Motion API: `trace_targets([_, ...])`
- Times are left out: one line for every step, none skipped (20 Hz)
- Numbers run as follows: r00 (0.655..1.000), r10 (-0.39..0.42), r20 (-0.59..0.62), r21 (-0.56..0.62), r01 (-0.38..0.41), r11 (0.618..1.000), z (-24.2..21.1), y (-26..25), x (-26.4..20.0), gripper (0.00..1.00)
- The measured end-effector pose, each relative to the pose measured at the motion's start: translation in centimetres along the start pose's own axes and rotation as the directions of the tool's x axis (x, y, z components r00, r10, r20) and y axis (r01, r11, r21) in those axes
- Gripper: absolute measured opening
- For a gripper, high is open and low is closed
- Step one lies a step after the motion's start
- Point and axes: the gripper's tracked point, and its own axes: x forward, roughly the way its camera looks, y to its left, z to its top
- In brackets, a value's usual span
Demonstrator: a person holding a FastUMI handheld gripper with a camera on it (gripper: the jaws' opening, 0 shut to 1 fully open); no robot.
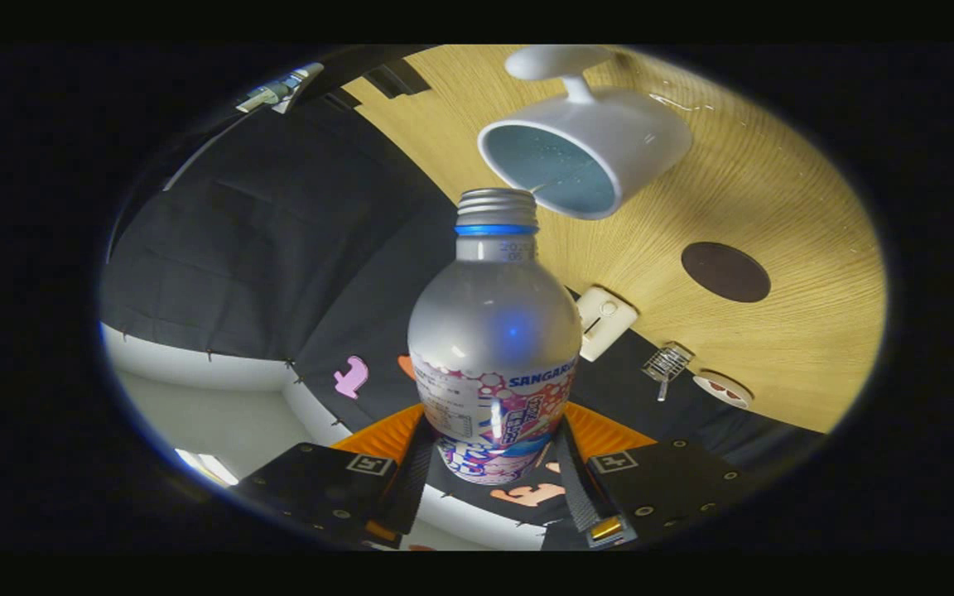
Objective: Take the bottle from table, then pour the juice into the cup, finally place the bottle on the coaster
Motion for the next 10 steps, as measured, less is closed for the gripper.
trace_targets([1.000,0.002,-0.002,-0.001,-0.003,1.000,-0.1,0.0,0.1,0.71])
trace_targets([1.000,0.001,-0.004,-0.007,-0.001,1.000,-0.2,-0.1,0.1,0.71])
trace_targets([1.000,-0.007,-0.003,-0.026,0.007,1.000,-0.1,-0.3,0.2,0.71])
trace_targets([1.000,-0.008,-0.004,-0.047,0.008,0.999,-0.1,-0.4,0.2,0.71])
trace_targets([1.000,-0.016,-0.005,-0.063,0.016,0.998,-0.2,-0.5,0.1,0.71])
trace_targets([1.000,-0.024,-0.004,-0.079,0.024,0.997,-0.1,-0.8,0.1,0.71])
trace_targets([1.000,-0.027,-0.001,-0.091,0.027,0.995,0.0,-0.9,-0.1,0.71])
trace_targets([0.999,-0.032,0.000,-0.104,0.032,0.994,0.1,-1.1,-0.1,0.71])
trace_targets([0.999,-0.049,0.005,-0.142,0.049,0.989,0.4,-1.6,-0.2,0.71])
trace_targets([0.998,-0.068,0.009,-0.205,0.068,0.976,0.6,-2.2,-0.3,0.71])
